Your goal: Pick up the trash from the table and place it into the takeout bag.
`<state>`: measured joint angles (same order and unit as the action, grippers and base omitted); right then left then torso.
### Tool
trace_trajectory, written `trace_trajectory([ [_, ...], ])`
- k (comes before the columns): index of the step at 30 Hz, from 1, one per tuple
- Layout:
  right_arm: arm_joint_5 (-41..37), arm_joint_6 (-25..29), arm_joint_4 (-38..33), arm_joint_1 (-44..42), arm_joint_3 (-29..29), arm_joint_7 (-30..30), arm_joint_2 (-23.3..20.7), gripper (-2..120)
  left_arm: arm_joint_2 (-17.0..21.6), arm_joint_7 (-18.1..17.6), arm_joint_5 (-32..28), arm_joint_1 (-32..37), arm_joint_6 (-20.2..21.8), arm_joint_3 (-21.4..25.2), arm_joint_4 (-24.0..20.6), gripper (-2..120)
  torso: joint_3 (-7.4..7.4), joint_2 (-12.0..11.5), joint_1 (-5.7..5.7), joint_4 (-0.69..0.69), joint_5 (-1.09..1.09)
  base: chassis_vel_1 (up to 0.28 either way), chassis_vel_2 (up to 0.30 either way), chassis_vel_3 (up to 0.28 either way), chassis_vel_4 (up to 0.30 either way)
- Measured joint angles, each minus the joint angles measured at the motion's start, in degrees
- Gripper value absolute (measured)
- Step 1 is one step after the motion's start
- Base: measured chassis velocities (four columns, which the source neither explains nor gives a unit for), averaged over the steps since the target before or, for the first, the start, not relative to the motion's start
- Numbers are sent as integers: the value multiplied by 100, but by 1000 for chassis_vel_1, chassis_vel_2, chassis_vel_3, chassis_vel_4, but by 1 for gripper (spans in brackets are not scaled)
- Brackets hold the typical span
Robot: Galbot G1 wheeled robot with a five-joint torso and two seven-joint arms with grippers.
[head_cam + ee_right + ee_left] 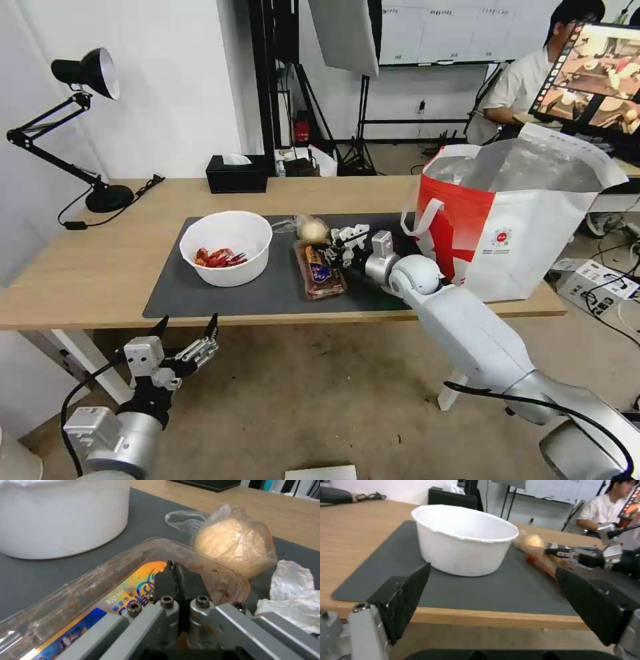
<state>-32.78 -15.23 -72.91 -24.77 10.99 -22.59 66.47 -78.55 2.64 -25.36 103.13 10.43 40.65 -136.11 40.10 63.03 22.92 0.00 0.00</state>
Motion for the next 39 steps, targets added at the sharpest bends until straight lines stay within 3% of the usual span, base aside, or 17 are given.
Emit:
trace_trajectory([
  [10, 51, 18, 193, 245, 220, 33, 259, 0, 45, 19, -592, -169, 193, -17, -38, 100, 1, -1, 0, 3, 0, 0, 0, 0, 0],
  [14, 126, 23, 206, 281, 257, 47, 309, 0, 509, -138, -2307, -451, 624, -244, -109, 100, 1, -1, 0, -1, 0, 0, 0, 0, 0],
  [17, 126, 15, 131, 256, 257, 82, 279, 0, 774, -162, -2567, -497, 669, -227, -92, 100, 0, -2, 0, -1, 0, 0, 0, 0, 0],
  [25, 116, -9, -97, 256, 272, 97, 113, 0, 1242, -73, -3214, -602, 658, -384, -41, 100, 1, -1, 0, 0, 0, 0, 0, 0, 0],
  [34, 93, -12, -48, 332, 304, -147, -7, 0, 1869, 9, -4156, -1269, 310, -653, 418, 100, 1, -1, 0, 0, 0, 0, 0, 0, 0],
  [39, 15, -12, -6, 344, 355, -249, -16, 0, 2184, 93, -4340, -1495, 215, -803, 660, 100, 1, -1, 0, 0, 0, 0, 0, 0, 0],
])
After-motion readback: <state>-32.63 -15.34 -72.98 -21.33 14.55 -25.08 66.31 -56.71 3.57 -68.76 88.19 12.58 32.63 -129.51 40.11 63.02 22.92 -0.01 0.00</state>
